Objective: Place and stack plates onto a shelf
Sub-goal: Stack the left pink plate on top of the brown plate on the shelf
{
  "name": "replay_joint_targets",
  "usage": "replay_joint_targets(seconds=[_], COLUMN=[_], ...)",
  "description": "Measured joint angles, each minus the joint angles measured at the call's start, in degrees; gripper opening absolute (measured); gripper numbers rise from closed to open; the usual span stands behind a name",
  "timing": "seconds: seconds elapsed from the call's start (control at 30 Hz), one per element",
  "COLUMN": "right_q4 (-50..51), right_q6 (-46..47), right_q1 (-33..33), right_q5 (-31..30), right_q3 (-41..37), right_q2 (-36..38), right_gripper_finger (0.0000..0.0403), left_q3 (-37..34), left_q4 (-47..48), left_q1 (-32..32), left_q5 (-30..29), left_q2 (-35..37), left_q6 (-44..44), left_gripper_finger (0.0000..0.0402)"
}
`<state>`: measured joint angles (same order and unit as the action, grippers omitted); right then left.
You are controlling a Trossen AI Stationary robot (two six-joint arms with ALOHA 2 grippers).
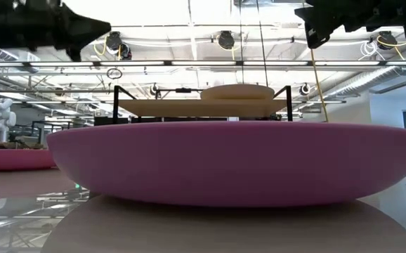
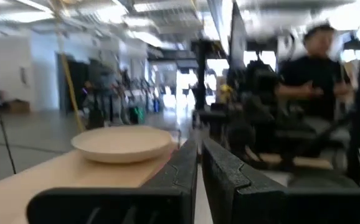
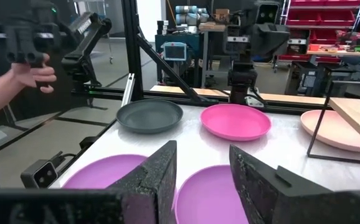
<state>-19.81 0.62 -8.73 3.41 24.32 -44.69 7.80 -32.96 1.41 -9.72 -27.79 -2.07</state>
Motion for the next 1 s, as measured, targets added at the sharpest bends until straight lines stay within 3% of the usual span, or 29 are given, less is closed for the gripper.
replay_joint_targets(seconds=[0.1, 0.3, 0.43, 0.57, 0.77, 1.0], right_q4=[0.04, 0.21, 1.4, 2.5, 3.26, 3.38], right_q6=[0.04, 0.55, 1.61, 1.7, 1.72, 1.73], right_q1=[0.0, 0.02, 0.02, 0.02, 0.02, 0.02], right_q5=[-1.65, -2.14, -2.14, -2.14, -2.14, -2.14], right_q3=[0.0, 0.02, 0.02, 0.02, 0.02, 0.02], right_q2=[-0.02, -0.02, -0.02, -0.02, -0.02, -0.02], right_gripper_finger=[0.0132, 0.0132, 0.0132, 0.0132, 0.0132, 0.0132], left_q3=[8.84, 28.46, 36.21, 37.94, 37.5, 37.5], left_q4=[12.62, 46.05, 61.13, 70.41, 74.77, 81.48], left_q1=[-2.04, -5.86, -6.4, -6.4, -6.4, -6.38], left_q5=[-0.13, -7.97, -11.22, -11.37, -8.08, -1.6], left_q2=[-2.72, -14.41, -22.35, -27.69, -33.65, -38.22], left_q6=[-0.89, -1.74, 3.26, 9.42, 20.65, 21.42], left_gripper_finger=[0.0026, 0.0026, 0.0026, 0.0026, 0.0026, 0.0026])
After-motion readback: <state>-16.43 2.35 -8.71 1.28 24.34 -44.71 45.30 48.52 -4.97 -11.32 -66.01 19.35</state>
